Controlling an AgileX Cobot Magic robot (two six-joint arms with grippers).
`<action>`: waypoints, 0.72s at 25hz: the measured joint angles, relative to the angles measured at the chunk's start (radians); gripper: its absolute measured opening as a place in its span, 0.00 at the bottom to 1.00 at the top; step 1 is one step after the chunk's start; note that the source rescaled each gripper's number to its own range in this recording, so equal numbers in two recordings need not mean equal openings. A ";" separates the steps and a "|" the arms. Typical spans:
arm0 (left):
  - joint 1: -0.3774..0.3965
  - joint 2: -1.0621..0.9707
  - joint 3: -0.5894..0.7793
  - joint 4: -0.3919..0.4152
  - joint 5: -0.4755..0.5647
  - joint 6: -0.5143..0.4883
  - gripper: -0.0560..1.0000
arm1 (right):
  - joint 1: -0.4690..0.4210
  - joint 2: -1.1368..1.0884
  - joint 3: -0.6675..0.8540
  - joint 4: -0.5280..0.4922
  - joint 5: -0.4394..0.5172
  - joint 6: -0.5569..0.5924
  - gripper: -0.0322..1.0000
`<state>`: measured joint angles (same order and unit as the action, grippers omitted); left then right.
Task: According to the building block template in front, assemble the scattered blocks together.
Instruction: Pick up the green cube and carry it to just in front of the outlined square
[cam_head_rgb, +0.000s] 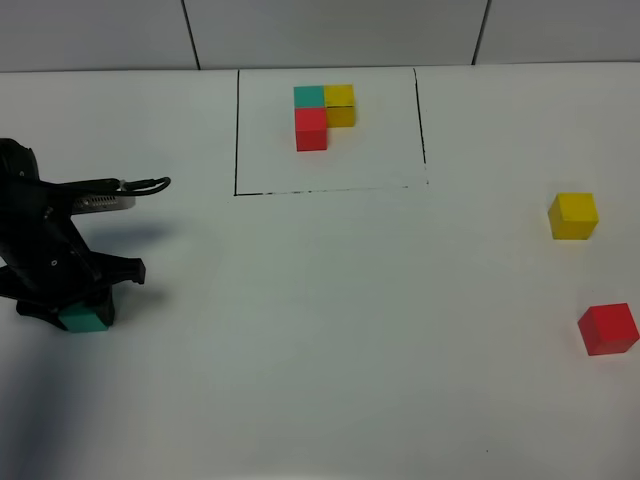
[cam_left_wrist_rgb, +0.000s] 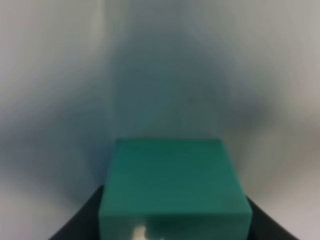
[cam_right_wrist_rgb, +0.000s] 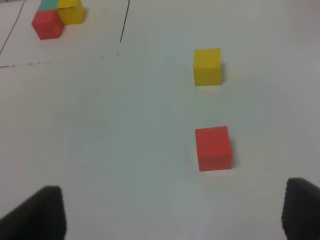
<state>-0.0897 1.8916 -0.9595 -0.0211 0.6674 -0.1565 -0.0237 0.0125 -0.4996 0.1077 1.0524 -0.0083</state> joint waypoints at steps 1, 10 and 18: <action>0.000 0.000 0.000 0.000 0.001 0.000 0.06 | 0.000 0.000 0.000 0.000 0.000 0.000 0.76; -0.052 0.002 -0.141 0.001 0.151 0.163 0.06 | 0.000 0.000 0.000 0.000 0.000 0.000 0.76; -0.303 0.143 -0.502 0.055 0.357 0.369 0.06 | 0.000 0.000 0.001 0.000 0.000 0.001 0.76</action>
<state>-0.3923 2.0343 -1.4614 0.0337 1.0243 0.2127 -0.0237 0.0125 -0.4988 0.1077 1.0524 -0.0075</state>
